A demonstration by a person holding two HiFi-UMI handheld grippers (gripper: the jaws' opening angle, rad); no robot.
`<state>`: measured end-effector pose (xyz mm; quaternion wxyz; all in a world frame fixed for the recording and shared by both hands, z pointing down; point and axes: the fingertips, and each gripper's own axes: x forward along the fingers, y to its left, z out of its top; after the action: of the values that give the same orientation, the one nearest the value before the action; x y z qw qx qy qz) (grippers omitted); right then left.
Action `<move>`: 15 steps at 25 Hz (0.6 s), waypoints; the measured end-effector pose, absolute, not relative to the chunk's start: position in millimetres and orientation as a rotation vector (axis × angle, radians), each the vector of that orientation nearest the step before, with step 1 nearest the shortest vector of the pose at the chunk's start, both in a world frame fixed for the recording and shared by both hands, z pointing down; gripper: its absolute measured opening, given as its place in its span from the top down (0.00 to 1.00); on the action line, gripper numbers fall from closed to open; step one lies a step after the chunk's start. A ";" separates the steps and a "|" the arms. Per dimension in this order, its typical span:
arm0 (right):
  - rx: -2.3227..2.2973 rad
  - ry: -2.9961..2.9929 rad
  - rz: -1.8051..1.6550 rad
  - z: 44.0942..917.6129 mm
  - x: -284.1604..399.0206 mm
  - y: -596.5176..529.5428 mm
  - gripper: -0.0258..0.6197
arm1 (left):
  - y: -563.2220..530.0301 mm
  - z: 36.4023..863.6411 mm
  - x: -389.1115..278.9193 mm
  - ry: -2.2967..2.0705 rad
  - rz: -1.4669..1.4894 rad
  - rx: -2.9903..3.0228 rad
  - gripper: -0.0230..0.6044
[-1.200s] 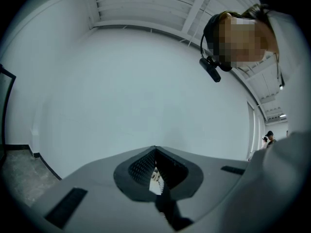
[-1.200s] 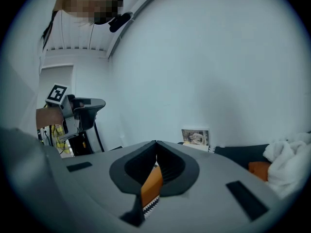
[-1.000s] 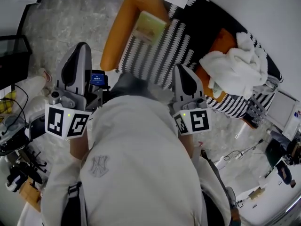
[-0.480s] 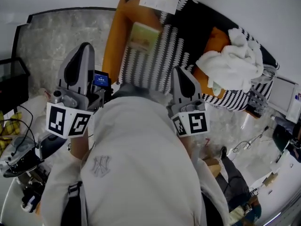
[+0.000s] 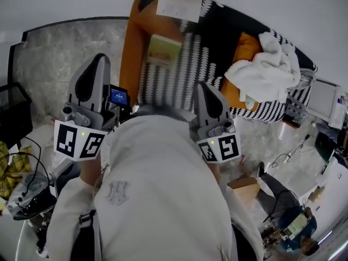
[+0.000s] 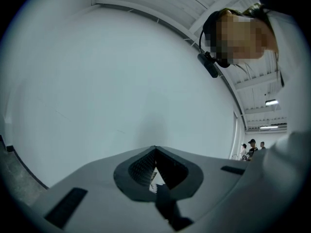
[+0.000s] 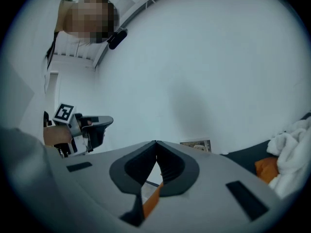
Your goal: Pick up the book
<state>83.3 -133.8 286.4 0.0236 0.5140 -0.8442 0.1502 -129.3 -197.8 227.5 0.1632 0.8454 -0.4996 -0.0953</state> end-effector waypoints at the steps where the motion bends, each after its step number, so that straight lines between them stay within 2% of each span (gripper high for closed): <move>1: 1.597 -2.629 0.478 284.4 81.3 -137.2 0.93 | -201.2 227.7 -132.6 -1.430 -0.268 2.406 0.95; 15: 1.445 -2.654 0.497 299.0 79.5 -176.5 0.93 | -223.5 238.8 -137.2 -1.508 -0.203 2.357 0.95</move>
<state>79.5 -176.5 299.0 0.0394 0.4715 -0.8659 0.1621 -137.2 -223.5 238.8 0.1672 0.8283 -0.5300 -0.0714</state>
